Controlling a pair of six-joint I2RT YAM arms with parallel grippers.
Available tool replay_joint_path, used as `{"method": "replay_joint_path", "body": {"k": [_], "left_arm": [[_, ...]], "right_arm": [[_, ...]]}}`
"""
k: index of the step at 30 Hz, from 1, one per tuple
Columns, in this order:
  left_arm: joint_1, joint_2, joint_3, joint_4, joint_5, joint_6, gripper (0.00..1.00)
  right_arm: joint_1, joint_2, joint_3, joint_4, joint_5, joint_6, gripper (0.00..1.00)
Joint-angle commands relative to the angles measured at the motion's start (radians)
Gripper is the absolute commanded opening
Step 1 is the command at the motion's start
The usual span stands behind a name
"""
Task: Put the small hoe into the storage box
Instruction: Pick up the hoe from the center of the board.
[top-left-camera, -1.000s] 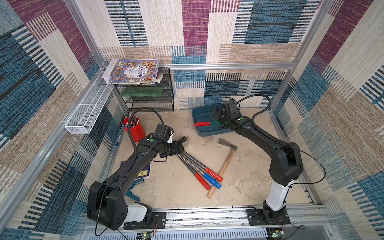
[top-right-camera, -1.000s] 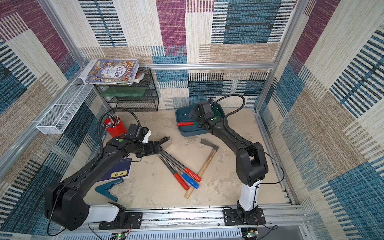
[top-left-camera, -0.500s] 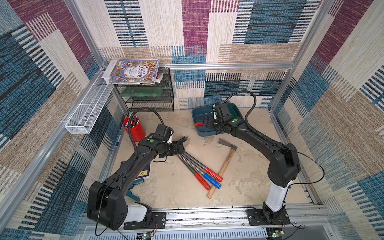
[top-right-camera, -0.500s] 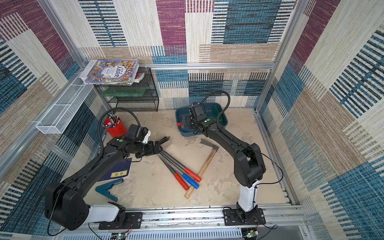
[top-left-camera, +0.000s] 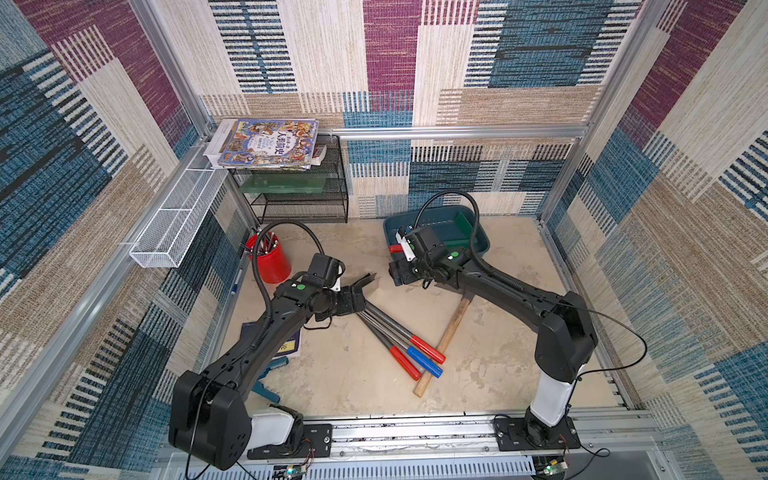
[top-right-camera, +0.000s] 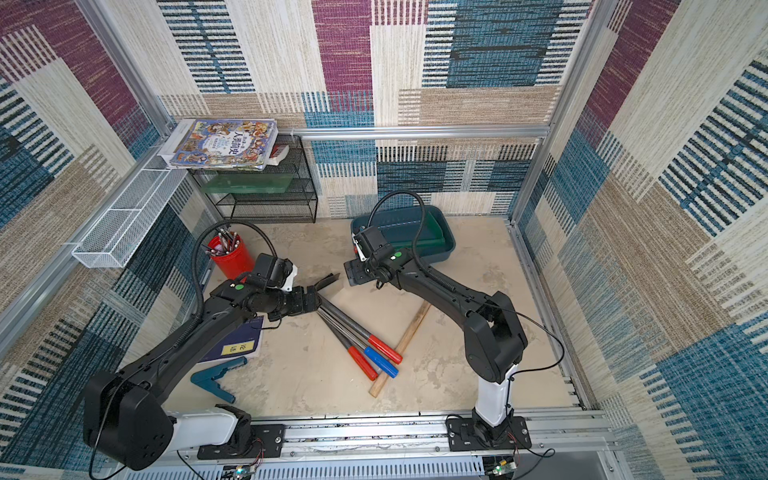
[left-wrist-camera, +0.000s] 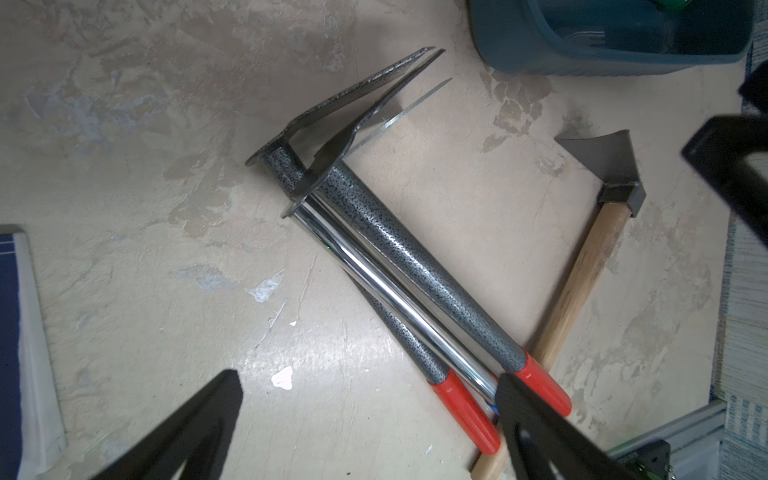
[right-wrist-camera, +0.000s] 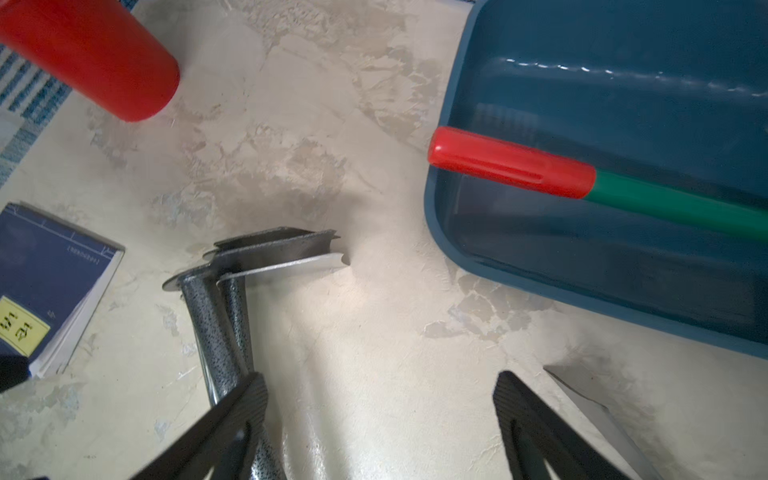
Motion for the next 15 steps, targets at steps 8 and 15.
{"method": "replay_joint_path", "body": {"k": [8, 15], "left_arm": [[0.012, -0.055, -0.048, -0.008, -0.058, -0.042, 0.99], [0.025, -0.095, -0.093, -0.01, -0.07, -0.055, 0.99]], "right_arm": [[0.068, 0.032, -0.01, -0.045, -0.056, -0.087, 0.81], [0.118, 0.057, -0.004, -0.06, -0.058, -0.122, 0.74]]}}
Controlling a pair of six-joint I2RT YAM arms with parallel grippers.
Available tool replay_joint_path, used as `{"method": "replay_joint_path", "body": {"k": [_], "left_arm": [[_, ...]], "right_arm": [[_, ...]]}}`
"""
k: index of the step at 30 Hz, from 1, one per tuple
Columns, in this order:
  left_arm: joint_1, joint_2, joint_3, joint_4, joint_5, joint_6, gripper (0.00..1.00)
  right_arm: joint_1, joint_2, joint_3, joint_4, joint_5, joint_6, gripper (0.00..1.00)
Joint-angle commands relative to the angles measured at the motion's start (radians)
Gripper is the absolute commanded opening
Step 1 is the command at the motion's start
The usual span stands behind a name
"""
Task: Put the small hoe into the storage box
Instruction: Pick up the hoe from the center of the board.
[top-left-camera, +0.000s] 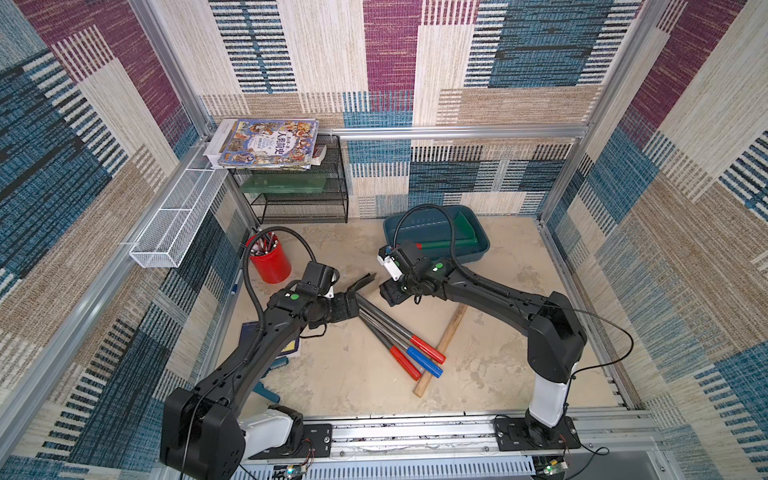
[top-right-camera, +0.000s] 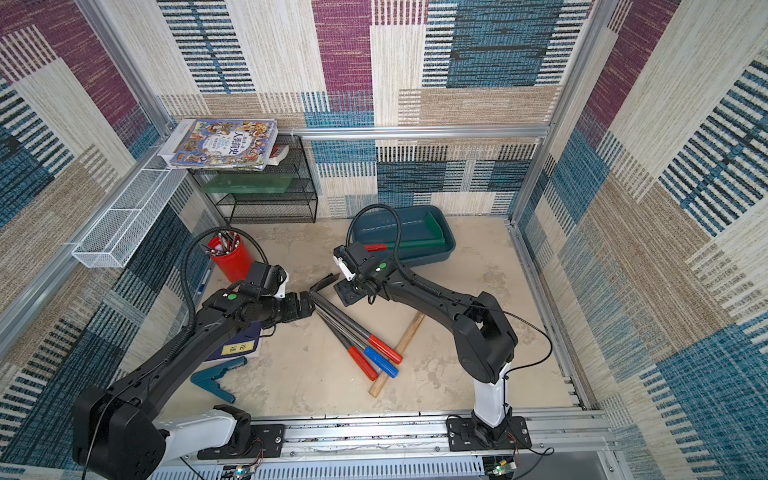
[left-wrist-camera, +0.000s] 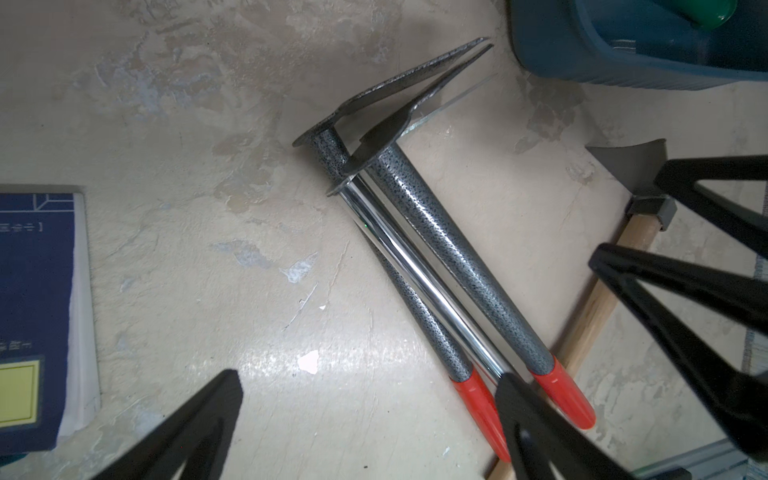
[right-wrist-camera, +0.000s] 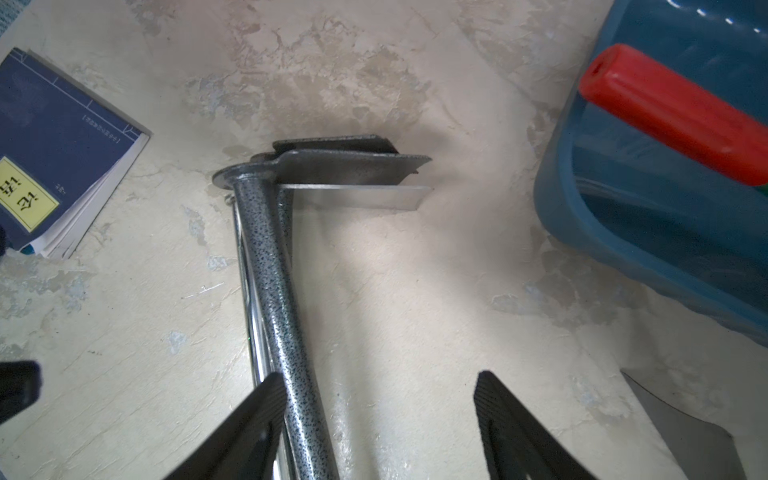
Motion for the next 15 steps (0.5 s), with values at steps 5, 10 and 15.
{"method": "replay_joint_path", "body": {"k": [5, 10, 15], "left_arm": [[0.024, -0.048, -0.045, -0.003, -0.018, -0.041, 0.99], [0.046, -0.06, -0.067, -0.015, -0.014, -0.047, 0.99], [0.065, -0.076, -0.085, -0.017, -0.008, -0.05, 0.99]], "right_arm": [[0.034, 0.044, 0.02, -0.024, -0.038, -0.048, 0.68], [0.049, 0.08, 0.055, -0.033, -0.041, -0.061, 0.63], [0.07, 0.134, 0.107, -0.066, -0.005, -0.079, 0.61]]}}
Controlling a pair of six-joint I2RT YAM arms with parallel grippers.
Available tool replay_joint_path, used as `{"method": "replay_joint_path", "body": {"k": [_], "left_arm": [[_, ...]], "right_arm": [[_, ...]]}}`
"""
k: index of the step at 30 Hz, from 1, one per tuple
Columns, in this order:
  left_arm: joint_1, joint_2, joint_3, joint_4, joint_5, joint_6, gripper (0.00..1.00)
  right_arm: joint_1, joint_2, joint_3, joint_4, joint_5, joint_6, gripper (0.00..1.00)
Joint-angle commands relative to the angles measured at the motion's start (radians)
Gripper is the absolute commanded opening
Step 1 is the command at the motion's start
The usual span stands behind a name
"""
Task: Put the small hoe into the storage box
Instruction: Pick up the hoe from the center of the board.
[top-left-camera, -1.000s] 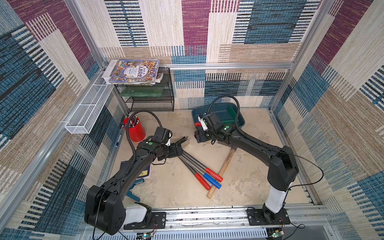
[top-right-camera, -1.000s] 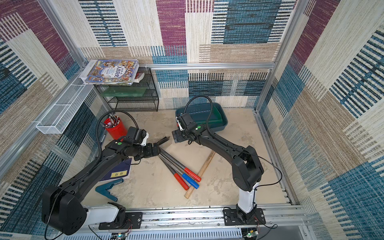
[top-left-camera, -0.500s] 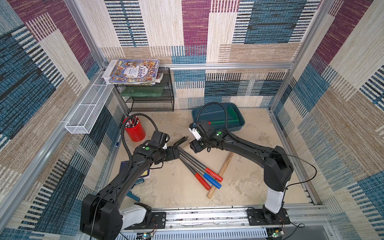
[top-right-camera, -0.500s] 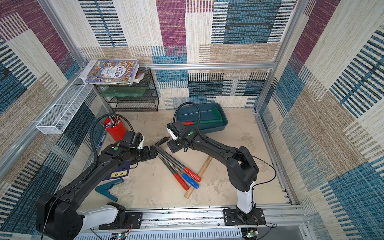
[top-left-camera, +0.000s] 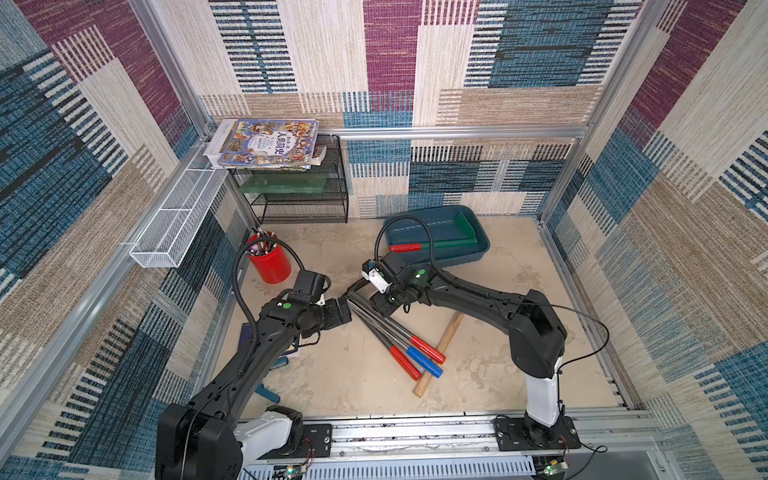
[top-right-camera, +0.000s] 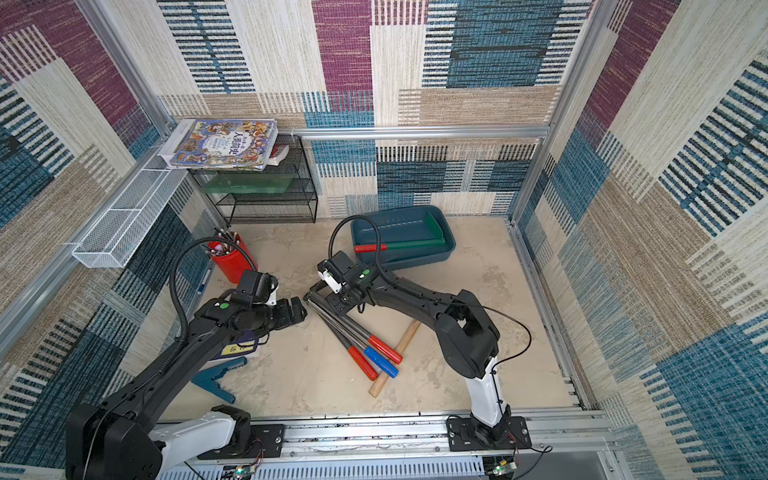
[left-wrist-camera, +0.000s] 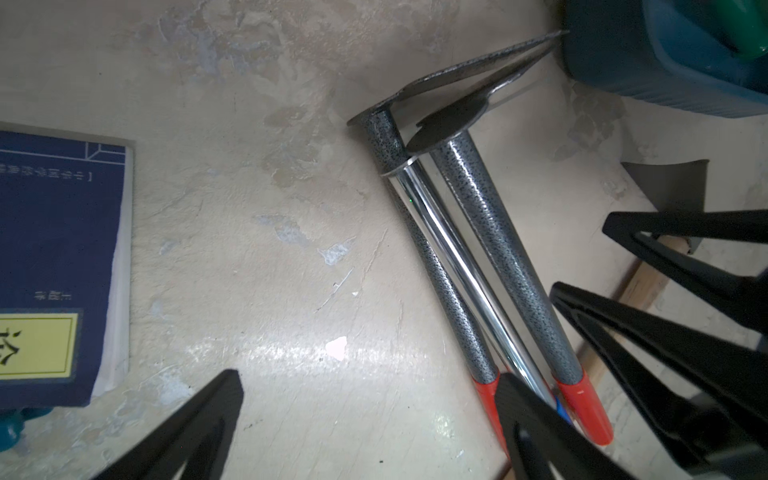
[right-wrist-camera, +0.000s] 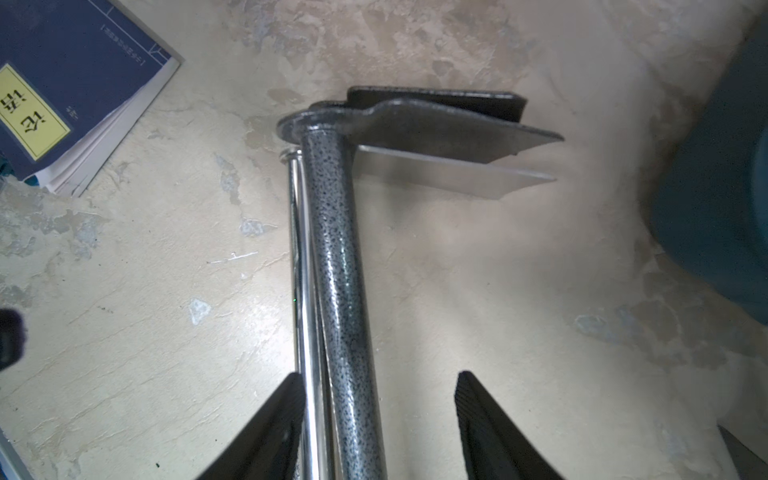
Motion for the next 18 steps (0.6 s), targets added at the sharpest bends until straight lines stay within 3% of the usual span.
{"method": "replay_joint_path", "body": {"k": [1, 18], "left_arm": [[0.01, -0.015, -0.009, -0.013, -0.004, -0.014, 0.99], [0.041, -0.05, -0.045, -0.005, 0.02, -0.012, 0.98]], "right_arm": [[0.014, 0.029, 0.031, -0.027, 0.03, -0.028, 0.61], [0.017, 0.14, 0.118, -0.045, 0.074, -0.031, 0.53]]}}
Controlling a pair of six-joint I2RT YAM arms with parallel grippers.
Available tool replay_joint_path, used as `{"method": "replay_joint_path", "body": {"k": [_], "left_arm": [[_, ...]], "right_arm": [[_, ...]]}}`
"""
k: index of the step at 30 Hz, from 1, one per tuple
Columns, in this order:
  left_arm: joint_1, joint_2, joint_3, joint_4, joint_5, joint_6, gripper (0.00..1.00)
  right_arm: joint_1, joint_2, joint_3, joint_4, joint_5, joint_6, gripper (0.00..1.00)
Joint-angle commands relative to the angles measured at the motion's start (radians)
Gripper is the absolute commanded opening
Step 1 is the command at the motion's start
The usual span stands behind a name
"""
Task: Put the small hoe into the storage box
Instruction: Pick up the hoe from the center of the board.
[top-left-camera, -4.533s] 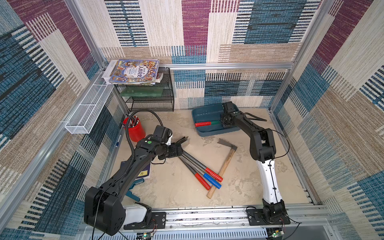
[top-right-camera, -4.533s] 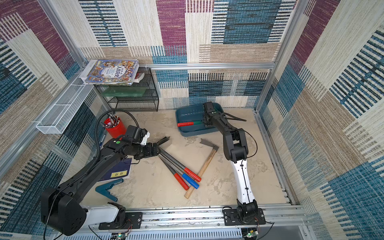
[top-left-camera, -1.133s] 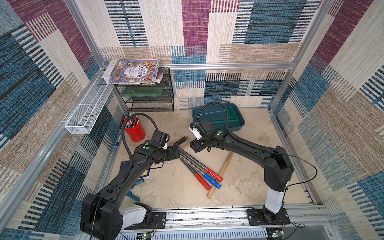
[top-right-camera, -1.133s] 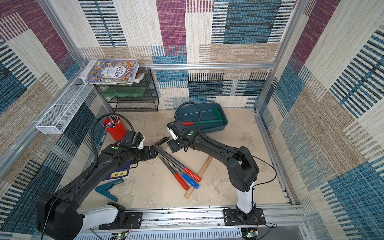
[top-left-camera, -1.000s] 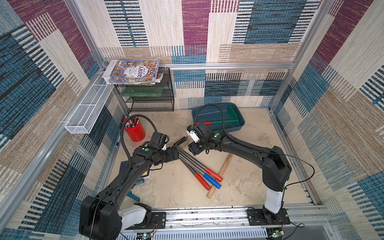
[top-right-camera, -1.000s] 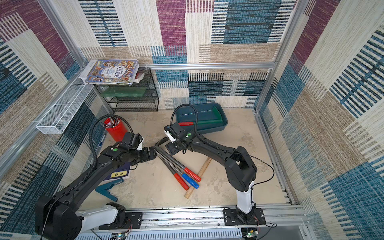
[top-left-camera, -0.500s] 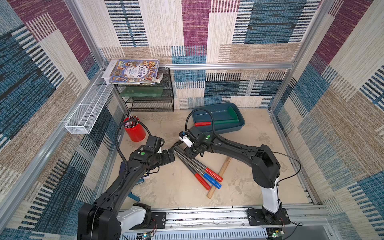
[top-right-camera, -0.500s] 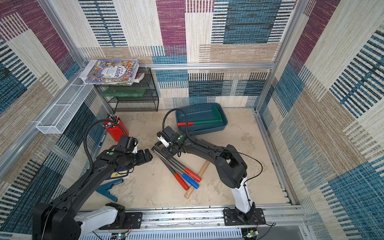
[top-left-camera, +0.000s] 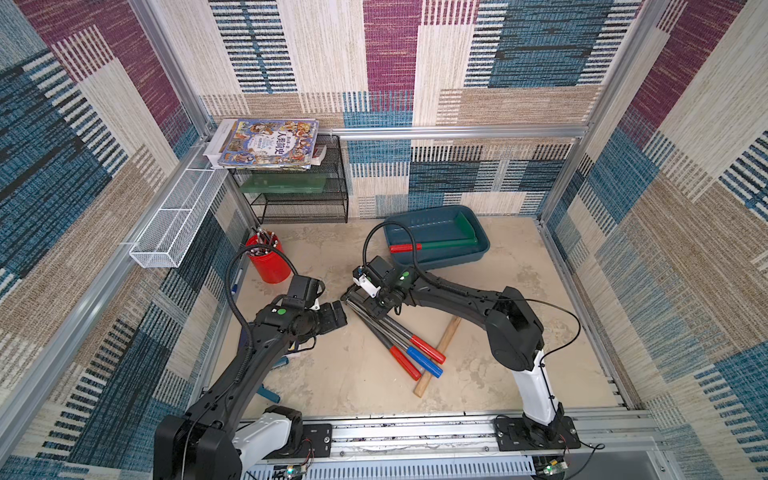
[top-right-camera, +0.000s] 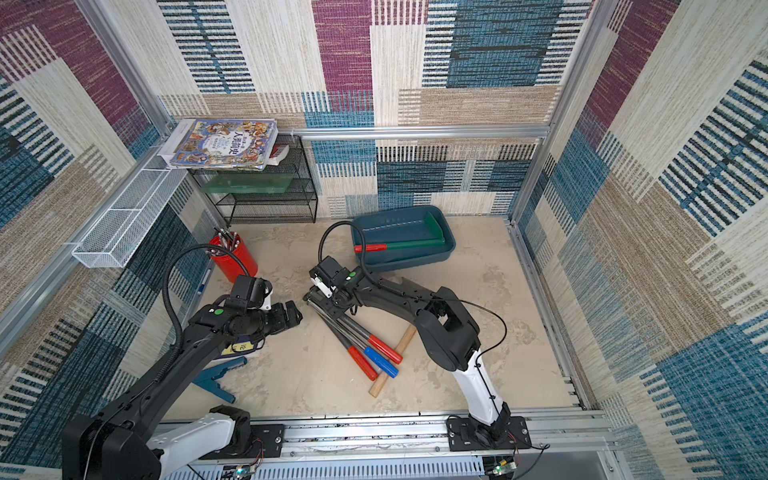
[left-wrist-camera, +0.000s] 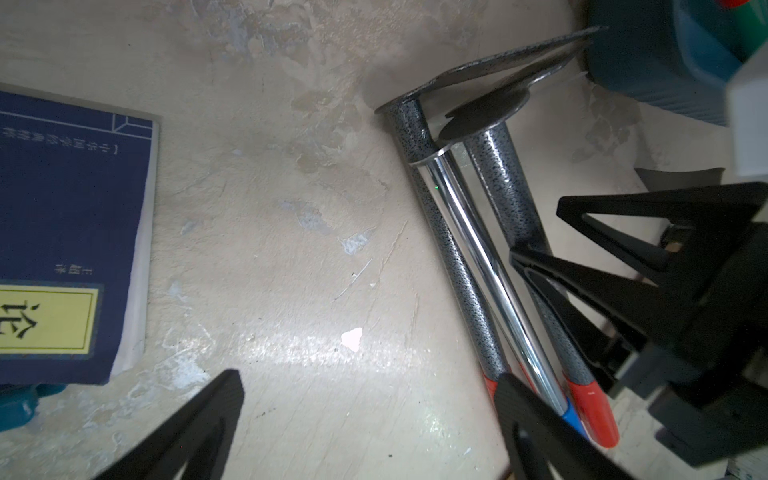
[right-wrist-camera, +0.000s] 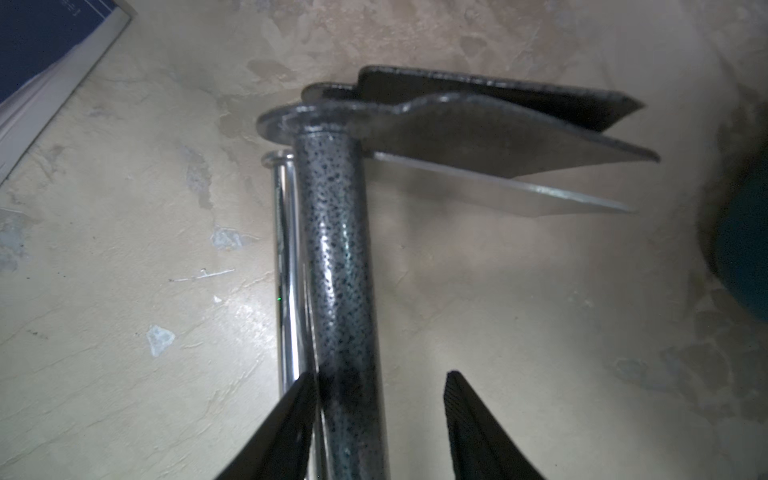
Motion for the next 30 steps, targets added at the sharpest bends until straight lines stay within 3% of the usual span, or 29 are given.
{"method": "replay_joint_path", "body": {"k": [1, 30], "left_arm": [[0.003, -0.005, -0.001, -0.004, 0.008, -0.006, 0.98], [0.014, 0.001, 0.003, 0.011, 0.022, -0.003, 0.98]], "right_arm": [[-0.003, 0.015, 0.02, -0.009, 0.031, -0.008, 0.52], [-0.025, 0.078, 0.08, -0.028, 0.016, -0.029, 0.39]]}}
